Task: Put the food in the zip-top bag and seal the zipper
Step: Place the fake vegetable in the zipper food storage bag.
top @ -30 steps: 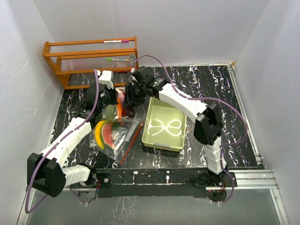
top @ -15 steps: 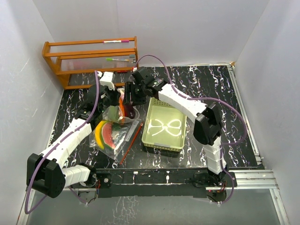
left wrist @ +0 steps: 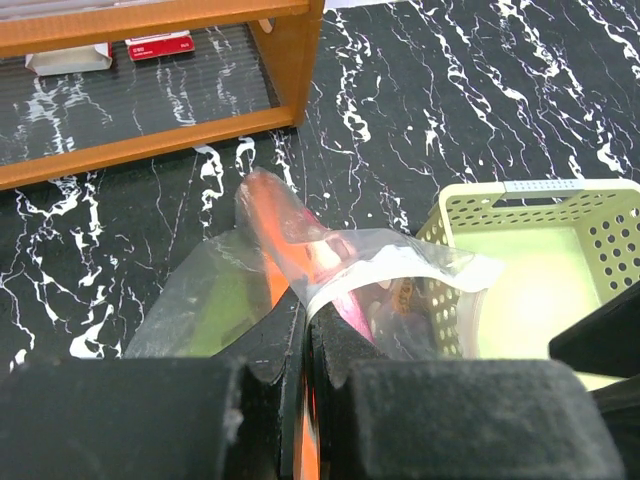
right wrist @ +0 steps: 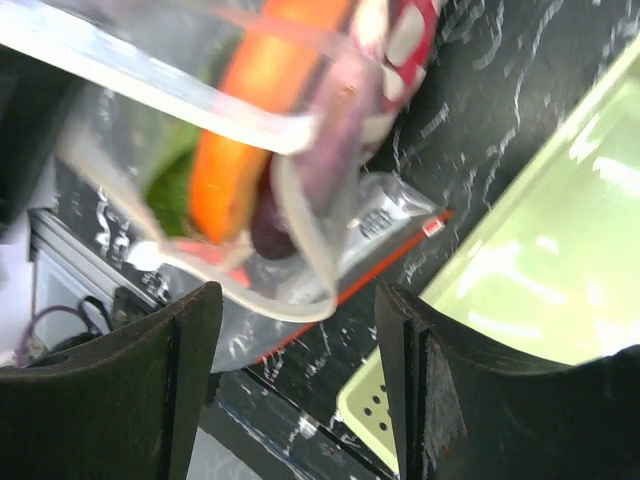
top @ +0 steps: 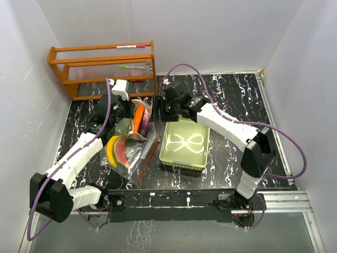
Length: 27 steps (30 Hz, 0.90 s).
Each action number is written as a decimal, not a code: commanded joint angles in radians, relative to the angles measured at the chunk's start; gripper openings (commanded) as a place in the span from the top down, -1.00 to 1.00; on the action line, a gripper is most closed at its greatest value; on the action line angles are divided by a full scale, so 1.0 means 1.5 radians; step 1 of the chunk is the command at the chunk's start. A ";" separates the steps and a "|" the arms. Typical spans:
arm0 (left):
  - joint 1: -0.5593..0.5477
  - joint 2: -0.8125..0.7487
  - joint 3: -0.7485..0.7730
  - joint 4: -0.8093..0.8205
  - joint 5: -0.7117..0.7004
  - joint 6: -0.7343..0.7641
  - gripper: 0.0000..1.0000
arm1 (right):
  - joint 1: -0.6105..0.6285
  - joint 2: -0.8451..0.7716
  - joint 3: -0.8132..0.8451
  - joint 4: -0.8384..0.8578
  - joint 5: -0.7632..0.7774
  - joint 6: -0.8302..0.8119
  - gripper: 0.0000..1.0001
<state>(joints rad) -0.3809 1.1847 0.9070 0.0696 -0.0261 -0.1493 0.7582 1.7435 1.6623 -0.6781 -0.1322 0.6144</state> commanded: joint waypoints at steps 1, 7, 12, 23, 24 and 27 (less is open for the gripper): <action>-0.001 -0.021 0.041 0.020 -0.010 -0.005 1.00 | 0.001 -0.021 -0.085 0.079 -0.029 0.001 -0.25; -0.001 -0.019 0.042 0.020 -0.006 -0.008 1.00 | 0.001 -0.018 -0.110 0.136 -0.063 -0.007 -0.19; -0.001 -0.016 0.041 0.024 -0.001 -0.012 1.00 | 0.000 -0.007 -0.117 0.168 -0.075 0.000 -0.15; -0.002 -0.018 0.042 0.026 -0.002 -0.012 1.00 | 0.010 0.046 -0.125 0.180 -0.017 0.005 0.49; -0.002 -0.018 0.042 0.026 -0.003 -0.011 1.00 | 0.010 0.048 -0.124 0.180 -0.016 0.005 0.67; -0.001 -0.017 0.046 0.024 -0.008 -0.008 1.00 | 0.013 0.040 -0.110 0.175 -0.005 -0.003 0.85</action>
<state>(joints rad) -0.3817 1.1851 0.9184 0.0589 -0.0299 -0.1608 0.7670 1.8233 1.4742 -0.4660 -0.1822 0.6266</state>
